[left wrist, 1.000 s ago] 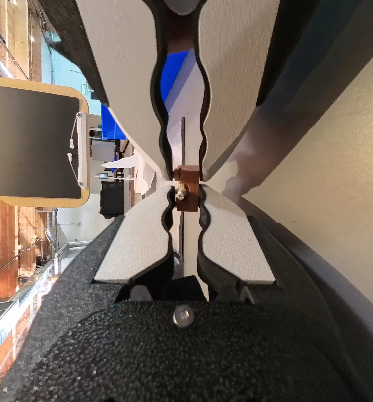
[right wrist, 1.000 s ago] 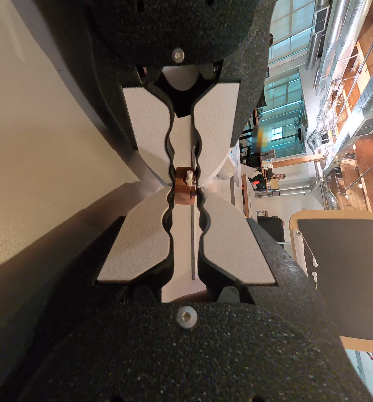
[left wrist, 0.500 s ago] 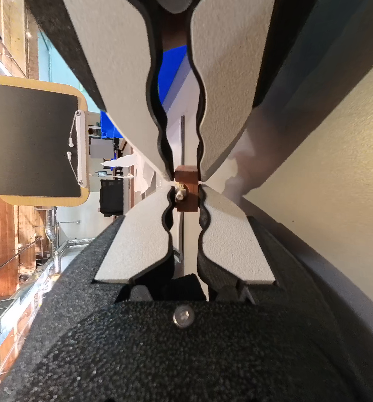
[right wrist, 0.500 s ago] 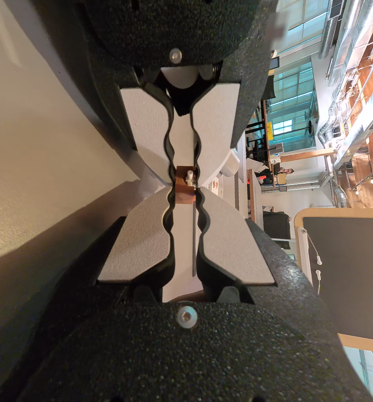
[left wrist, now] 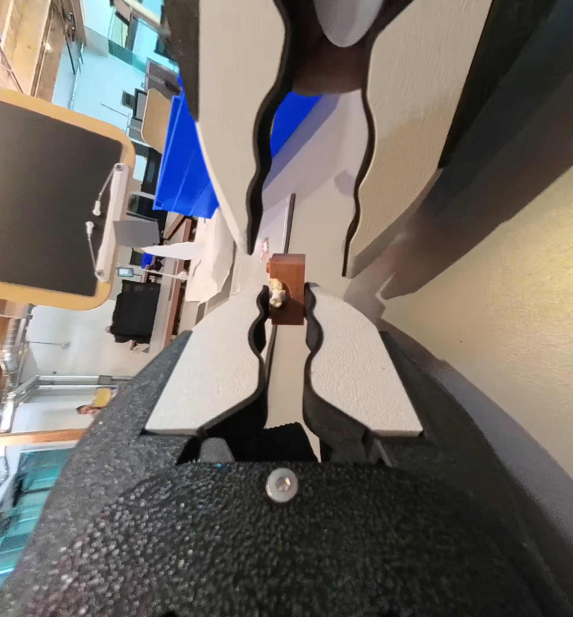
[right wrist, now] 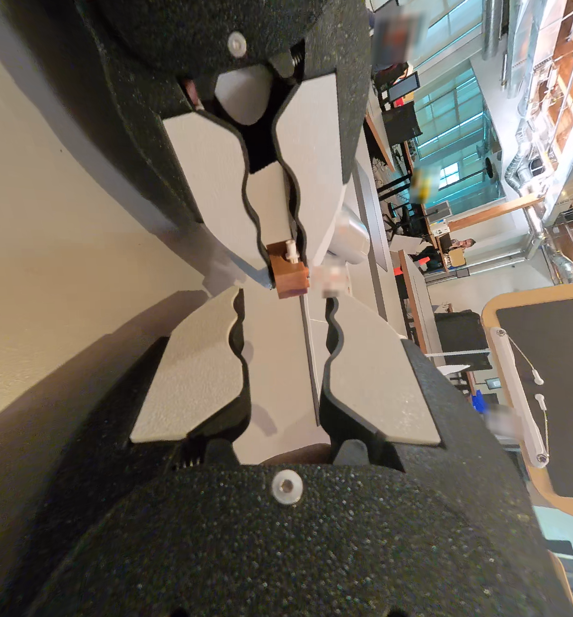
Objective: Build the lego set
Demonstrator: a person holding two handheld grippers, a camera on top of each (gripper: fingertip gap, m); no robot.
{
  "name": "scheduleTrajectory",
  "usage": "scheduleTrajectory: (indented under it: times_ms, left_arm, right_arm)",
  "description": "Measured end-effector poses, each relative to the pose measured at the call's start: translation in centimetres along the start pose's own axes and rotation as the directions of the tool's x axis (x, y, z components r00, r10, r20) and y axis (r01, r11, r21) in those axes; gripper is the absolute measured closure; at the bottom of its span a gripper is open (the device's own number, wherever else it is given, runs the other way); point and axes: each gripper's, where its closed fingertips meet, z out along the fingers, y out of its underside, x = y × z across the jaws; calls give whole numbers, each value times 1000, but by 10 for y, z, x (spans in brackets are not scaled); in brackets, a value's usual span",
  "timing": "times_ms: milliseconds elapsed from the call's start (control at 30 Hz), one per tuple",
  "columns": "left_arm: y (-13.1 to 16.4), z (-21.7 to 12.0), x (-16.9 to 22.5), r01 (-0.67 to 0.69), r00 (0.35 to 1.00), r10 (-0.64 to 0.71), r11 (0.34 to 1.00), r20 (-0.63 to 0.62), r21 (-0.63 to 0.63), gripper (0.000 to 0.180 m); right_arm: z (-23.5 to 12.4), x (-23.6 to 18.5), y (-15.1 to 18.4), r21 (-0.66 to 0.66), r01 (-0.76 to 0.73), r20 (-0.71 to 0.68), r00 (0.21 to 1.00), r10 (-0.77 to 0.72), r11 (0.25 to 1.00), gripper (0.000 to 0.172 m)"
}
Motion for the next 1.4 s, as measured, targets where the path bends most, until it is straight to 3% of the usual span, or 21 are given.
scheduleTrajectory:
  times_ms: [267, 533, 767, 1267, 1400]
  left_arm:
    - [-9, -3, 6, 92, 993, -87, 993, -75, 78, 161]
    - [-7, -1, 12, -15, 998, 18, 999, -66, 48, 161]
    - [-7, -1, 16, -80, 994, 81, 996, -69, 27, 161]
    - [-4, 1, 18, -83, 993, 83, 997, -87, 1, 161]
    - [-1, 1, 18, -114, 990, 112, 993, -91, -14, 161]
  right_arm:
    - [-5, 0, -10, 51, -10, 12, 1000, 10, 999, 133]
    - [-5, -7, -9, 43, 111, 14, 994, -112, 993, 154]
    - [-6, -11, -8, 41, 129, 58, 990, -131, 991, 154]
    - [-4, -13, -6, 28, 109, 67, 992, -111, 994, 154]
    - [-4, -11, -4, 30, 141, 41, 989, -142, 990, 145]
